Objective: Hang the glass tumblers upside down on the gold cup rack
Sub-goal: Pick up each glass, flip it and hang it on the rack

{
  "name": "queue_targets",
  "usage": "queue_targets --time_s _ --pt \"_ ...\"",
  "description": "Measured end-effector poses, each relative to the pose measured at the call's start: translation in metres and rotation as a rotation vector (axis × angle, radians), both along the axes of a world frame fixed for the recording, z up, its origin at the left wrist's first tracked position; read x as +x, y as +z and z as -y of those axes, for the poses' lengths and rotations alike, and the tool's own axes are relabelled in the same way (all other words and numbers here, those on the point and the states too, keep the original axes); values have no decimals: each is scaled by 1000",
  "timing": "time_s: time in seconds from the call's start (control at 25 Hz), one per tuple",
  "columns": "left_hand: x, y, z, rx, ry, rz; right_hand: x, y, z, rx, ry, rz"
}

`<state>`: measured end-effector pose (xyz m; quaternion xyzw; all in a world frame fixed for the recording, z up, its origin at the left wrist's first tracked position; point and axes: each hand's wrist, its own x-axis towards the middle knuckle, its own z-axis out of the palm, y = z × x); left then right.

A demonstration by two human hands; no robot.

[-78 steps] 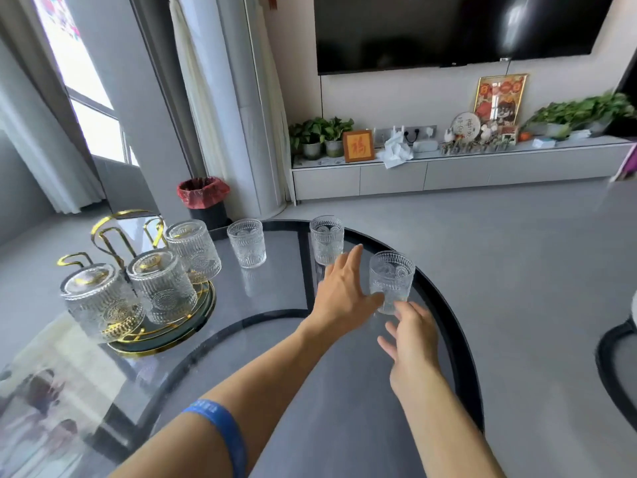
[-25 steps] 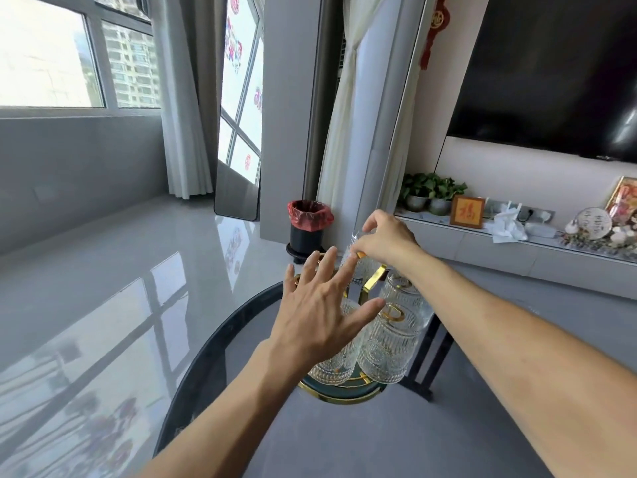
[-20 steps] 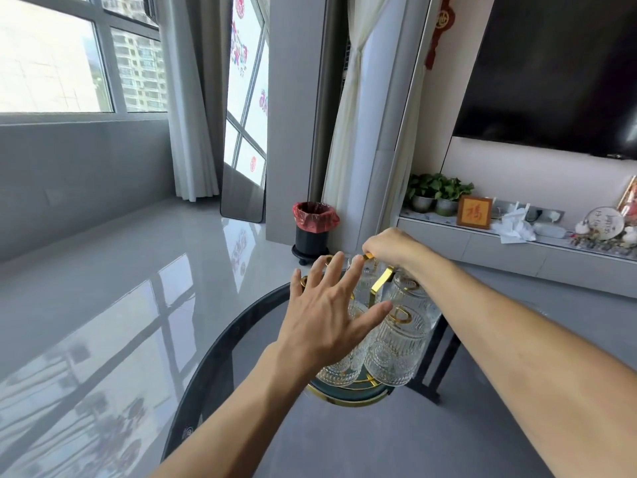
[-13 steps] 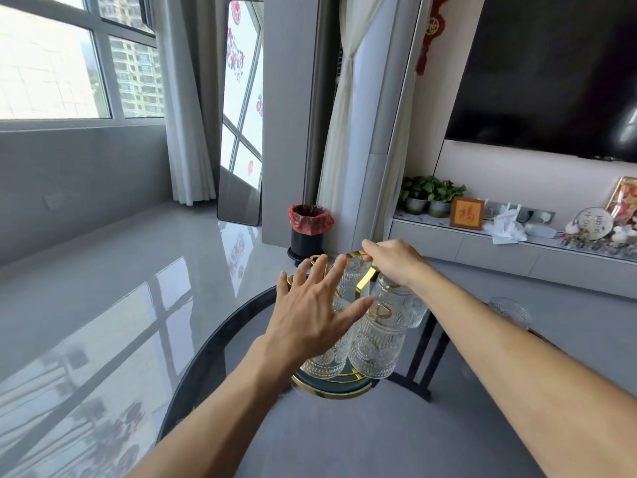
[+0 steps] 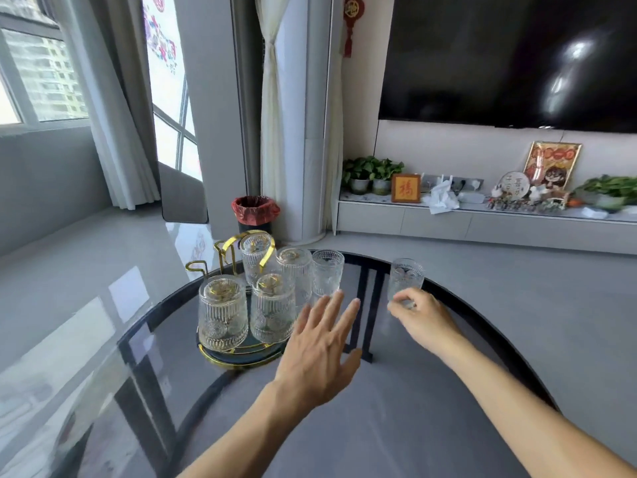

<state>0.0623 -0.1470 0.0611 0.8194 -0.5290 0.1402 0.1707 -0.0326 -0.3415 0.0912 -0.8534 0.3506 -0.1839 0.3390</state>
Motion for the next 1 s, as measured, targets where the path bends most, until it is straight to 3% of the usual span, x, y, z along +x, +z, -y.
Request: queue_targets --time_s 0.32,0.64,0.88,1.0 --pt "3 -84 65 297 114 -242 -26 -71 50 194 -134 26" --pt "15 -90 78 261 111 -241 45 -91 74 312 -326 322" --pt "18 -97 82 233 120 -233 83 -98 111 315 -375 294" --pt "18 -99 81 224 122 -241 84 -100 105 212 -394 286"
